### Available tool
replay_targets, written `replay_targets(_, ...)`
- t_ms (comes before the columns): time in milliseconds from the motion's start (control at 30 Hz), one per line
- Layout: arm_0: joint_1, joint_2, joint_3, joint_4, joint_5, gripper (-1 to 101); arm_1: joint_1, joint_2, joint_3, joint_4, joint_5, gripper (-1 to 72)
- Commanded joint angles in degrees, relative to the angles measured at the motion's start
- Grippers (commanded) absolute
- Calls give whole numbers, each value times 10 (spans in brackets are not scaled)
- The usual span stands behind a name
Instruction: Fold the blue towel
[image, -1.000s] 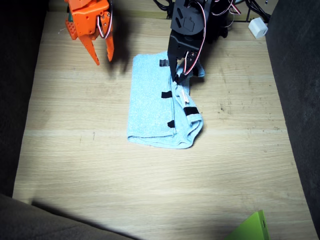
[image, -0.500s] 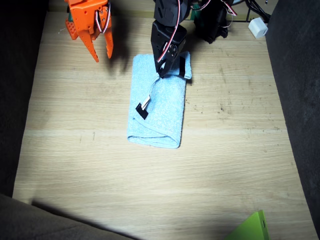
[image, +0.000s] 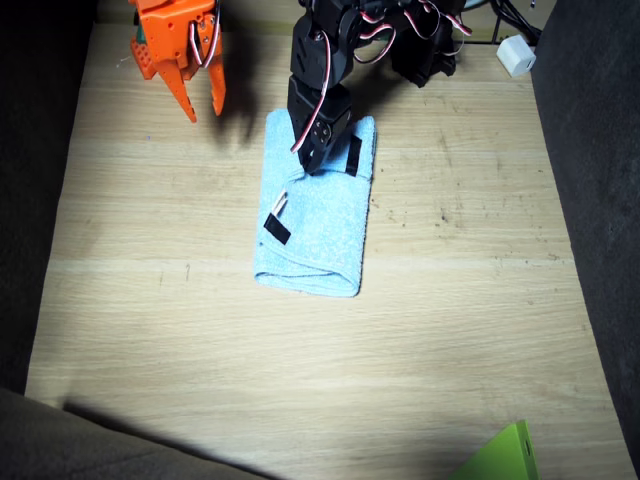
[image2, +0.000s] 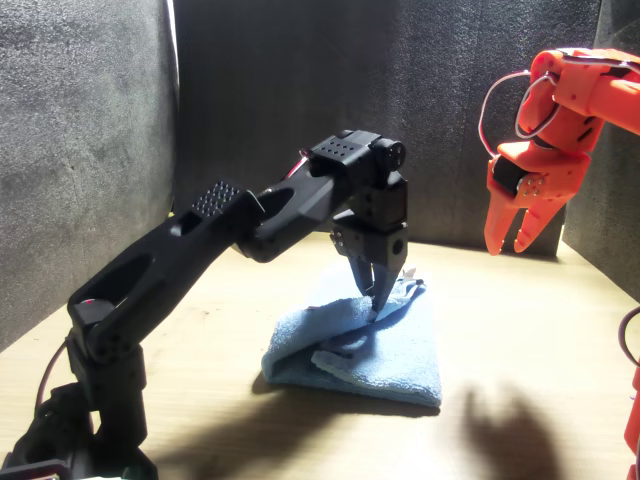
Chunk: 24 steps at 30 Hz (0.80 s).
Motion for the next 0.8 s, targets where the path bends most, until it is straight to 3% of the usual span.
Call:
replay_targets(0,-2,6,-7,5,-12,267,15,17,1,4,8,185)
replay_targets(100,-4,3,-5,5,-9,344,18,14,1,3,14,185)
replay_targets(233,-18,3,1,6,11,366,18,14,1,3,16,185)
replay_targets(767,-124,13,-70,4,91,333,-15,-9,1,-16,20,185)
